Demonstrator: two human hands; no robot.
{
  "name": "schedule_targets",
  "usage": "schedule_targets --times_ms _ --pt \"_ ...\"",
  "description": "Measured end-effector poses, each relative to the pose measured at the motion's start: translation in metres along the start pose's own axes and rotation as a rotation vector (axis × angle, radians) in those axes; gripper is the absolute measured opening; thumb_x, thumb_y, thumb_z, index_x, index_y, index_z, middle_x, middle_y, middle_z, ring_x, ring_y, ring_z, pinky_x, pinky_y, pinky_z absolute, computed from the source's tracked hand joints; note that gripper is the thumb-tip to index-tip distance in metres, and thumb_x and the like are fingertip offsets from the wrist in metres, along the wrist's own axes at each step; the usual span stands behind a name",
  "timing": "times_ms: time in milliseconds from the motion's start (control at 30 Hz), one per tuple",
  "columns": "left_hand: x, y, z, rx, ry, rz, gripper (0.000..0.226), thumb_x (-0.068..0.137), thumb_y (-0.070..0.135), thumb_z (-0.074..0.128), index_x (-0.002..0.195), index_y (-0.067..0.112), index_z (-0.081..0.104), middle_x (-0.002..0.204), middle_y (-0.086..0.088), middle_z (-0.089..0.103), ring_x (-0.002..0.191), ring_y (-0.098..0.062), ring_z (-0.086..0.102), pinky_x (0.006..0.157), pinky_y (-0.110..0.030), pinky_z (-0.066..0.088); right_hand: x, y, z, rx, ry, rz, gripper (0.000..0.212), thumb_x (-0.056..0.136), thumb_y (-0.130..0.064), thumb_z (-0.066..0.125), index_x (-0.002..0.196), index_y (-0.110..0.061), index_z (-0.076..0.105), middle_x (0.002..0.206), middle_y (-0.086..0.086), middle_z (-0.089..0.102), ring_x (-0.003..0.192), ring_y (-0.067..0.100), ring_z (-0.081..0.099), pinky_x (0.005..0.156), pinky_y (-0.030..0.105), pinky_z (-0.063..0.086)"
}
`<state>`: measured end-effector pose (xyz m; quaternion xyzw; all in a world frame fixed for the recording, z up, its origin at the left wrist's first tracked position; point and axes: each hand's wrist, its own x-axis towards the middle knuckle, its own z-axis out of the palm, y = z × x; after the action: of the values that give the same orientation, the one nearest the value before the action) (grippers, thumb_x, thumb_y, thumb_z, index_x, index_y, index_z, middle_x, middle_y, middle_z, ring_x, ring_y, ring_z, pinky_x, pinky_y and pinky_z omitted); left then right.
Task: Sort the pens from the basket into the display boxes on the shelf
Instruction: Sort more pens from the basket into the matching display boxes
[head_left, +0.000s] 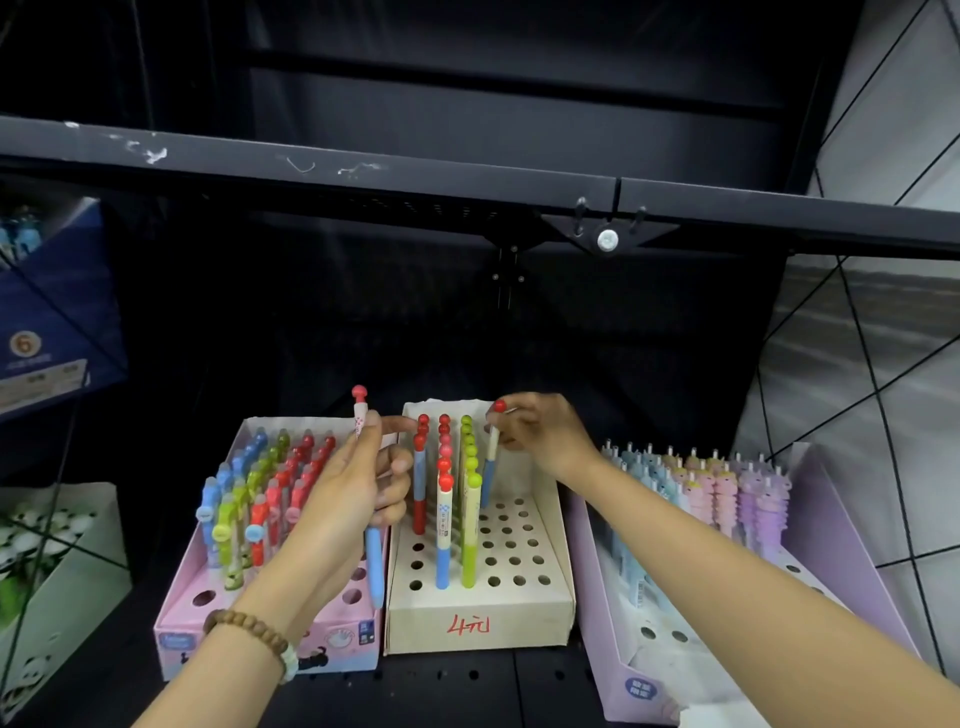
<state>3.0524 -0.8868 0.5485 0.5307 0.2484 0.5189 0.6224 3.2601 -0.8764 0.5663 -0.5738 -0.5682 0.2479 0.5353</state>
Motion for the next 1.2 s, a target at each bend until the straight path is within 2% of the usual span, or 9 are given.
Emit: schedule_targets --times_ms 133,267,333,500,633,700,867,967,1200 --pt "0.000 0.006 0.005 0.029 0.029 -0.003 0.039 0.097 0.046 0.035 0.080 0.016 0.052 0.048 0.009 0.037 0.035 -0.002 0.024 0.030 -0.013 0.022 0.000 -0.004 0.009 -0.091 -0.073 0.116 0.017 0.085 -0.010 0.068 0.099 0.000 0.069 0.097 0.016 0.070 0.076 0.013 0.065 0.059 0.016 0.054" --pt "0.002 0.017 0.010 -0.077 -0.047 -0.008 0.042 0.099 0.045 0.028 0.075 0.015 0.043 0.052 0.006 0.039 0.035 -0.004 0.025 0.029 -0.014 0.022 -0.009 -0.025 -0.005 -0.126 -0.051 0.126 0.028 0.091 -0.012 0.061 0.117 -0.005 0.062 0.114 0.016 0.066 0.092 0.022 0.066 0.075 0.023 0.054" --pt "0.000 0.022 0.016 -0.043 -0.098 0.053 0.034 0.101 0.037 0.029 0.077 0.015 0.043 0.056 0.005 0.042 0.037 -0.004 0.026 0.030 -0.014 0.024 -0.019 -0.043 -0.016 -0.042 -0.022 0.029 0.023 0.095 -0.023 0.055 0.115 -0.015 0.062 0.115 0.010 0.067 0.090 0.014 0.067 0.075 0.019 0.054" --pt "-0.002 0.022 0.049 0.076 -0.227 0.096 0.025 0.086 0.042 0.049 0.085 0.017 0.052 0.058 0.010 0.047 0.041 -0.003 0.030 0.034 -0.013 0.027 -0.046 -0.071 -0.017 0.266 -0.296 -0.095 0.030 0.094 -0.037 0.050 0.115 -0.022 0.066 0.113 -0.004 0.070 0.108 0.009 0.064 0.093 0.027 0.052" --pt "0.001 0.019 0.055 0.197 -0.206 0.202 0.019 0.095 0.030 0.046 0.090 0.017 0.058 0.059 0.010 0.059 0.045 -0.002 0.047 0.041 -0.013 0.039 -0.050 -0.075 -0.019 0.357 -0.153 -0.160 0.017 0.095 -0.021 0.053 0.099 -0.018 0.069 0.099 0.000 0.074 0.097 0.012 0.069 0.081 0.020 0.054" --pt "0.005 0.017 0.043 0.441 -0.134 0.368 0.019 0.096 0.035 0.041 0.099 0.030 0.059 0.080 0.018 0.067 0.070 0.005 0.061 0.060 -0.006 0.045 -0.046 -0.074 -0.030 0.432 0.014 -0.139 0.016 0.096 -0.017 0.051 0.093 -0.016 0.067 0.089 0.001 0.074 0.081 0.010 0.071 0.070 0.017 0.055" --pt "0.006 -0.013 0.007 0.914 -0.249 0.407 0.042 0.083 0.065 0.034 0.123 0.055 0.040 0.132 0.031 0.041 0.128 0.014 0.029 0.107 -0.013 0.024 -0.033 -0.053 -0.050 0.336 0.328 -0.127 0.011 0.095 -0.014 0.055 0.090 -0.011 0.064 0.079 0.001 0.070 0.067 0.006 0.069 0.061 0.014 0.053" --pt "0.007 -0.025 0.000 1.017 -0.280 0.494 0.036 0.085 0.066 0.031 0.121 0.064 0.033 0.132 0.047 0.023 0.131 0.024 0.005 0.103 -0.004 0.003 -0.025 -0.034 -0.042 0.228 0.344 -0.133 0.011 0.095 -0.009 0.054 0.091 -0.008 0.064 0.077 0.000 0.068 0.069 0.007 0.068 0.062 0.015 0.055" --pt "0.009 -0.027 -0.004 1.020 -0.280 0.516 0.036 0.083 0.071 0.032 0.119 0.068 0.033 0.133 0.047 0.021 0.135 0.019 0.006 0.105 -0.007 0.004 -0.019 -0.002 -0.016 0.116 0.287 -0.160 0.022 0.093 -0.008 0.056 0.078 -0.022 0.064 0.074 0.000 0.066 0.072 0.009 0.066 0.066 0.018 0.054"
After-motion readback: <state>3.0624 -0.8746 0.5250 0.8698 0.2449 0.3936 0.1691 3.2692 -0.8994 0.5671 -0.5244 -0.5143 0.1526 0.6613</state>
